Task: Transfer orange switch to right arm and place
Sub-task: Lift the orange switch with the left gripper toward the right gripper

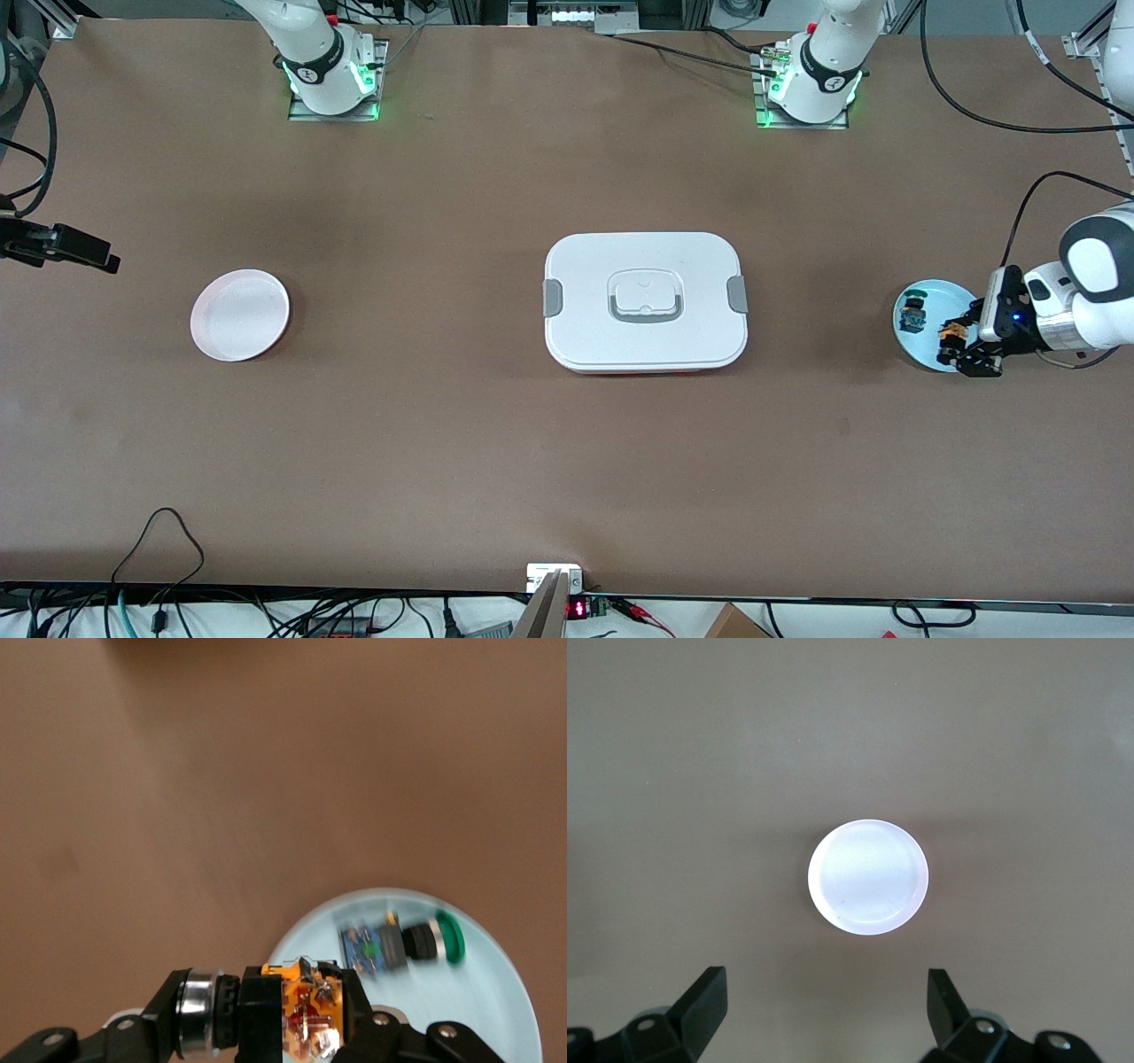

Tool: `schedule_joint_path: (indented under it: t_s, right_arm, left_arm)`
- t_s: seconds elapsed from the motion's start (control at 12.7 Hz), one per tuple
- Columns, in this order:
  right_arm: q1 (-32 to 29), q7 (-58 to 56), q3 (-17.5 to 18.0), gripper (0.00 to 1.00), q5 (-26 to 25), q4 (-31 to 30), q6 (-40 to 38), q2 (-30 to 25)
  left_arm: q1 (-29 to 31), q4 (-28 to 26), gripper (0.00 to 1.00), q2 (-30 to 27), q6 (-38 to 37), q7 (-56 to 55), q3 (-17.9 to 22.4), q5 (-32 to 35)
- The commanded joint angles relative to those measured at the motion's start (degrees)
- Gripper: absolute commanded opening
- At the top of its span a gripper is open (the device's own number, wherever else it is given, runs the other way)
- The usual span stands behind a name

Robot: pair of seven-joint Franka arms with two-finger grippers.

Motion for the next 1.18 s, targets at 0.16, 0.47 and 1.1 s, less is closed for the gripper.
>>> schedule_joint_path:
  t_s: [0.16, 0.47, 1.1]
  right_arm:
    - [-0.9, -0.6, 0.4, 1.0, 1.0, 0.7, 0.1, 1.3]
    - [0.2, -2.1, 0.7, 1.0, 1.3, 0.5, -1.0, 1.0]
    - [1.6, -4.1, 0.4, 1.0, 4.0, 0.7, -2.8, 0.9]
  left_arm:
    - [-2.2, 4.7, 0.0, 0.6, -14.6, -5.9, -5.9, -15.7]
    - [-11.9, 4.7, 0.0, 3.0, -19.6, -11.8, -6.8, -34.1]
    - [-38.9, 9.5, 0.0, 2.7, -2.9, -12.3, -7.5, -72.2]
